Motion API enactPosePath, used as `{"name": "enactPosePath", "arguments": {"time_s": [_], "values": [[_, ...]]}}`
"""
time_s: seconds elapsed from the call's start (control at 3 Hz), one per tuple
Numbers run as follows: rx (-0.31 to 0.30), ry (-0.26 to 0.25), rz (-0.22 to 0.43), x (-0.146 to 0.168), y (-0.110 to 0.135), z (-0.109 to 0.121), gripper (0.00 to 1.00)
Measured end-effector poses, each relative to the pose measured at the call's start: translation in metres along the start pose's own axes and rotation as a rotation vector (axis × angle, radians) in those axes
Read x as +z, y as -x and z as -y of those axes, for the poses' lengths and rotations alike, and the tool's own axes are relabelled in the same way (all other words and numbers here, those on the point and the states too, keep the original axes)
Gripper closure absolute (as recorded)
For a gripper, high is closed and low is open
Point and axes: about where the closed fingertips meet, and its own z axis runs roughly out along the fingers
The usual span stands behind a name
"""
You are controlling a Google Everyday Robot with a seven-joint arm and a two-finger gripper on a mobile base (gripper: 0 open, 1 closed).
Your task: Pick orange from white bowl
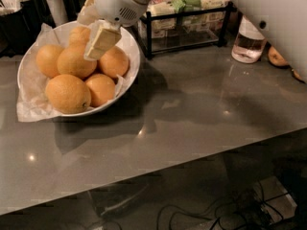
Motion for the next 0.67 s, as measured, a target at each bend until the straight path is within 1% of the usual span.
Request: {"name": "enactPosePath", "arguments": {"time_s": [0.33,0.67], "values": [[0.000,0.000,0.000,0.0001,0.0000,0.0000,0.49],[0.000,0.010,0.007,0.0038,0.0004,-0.0017,0.42]]}}
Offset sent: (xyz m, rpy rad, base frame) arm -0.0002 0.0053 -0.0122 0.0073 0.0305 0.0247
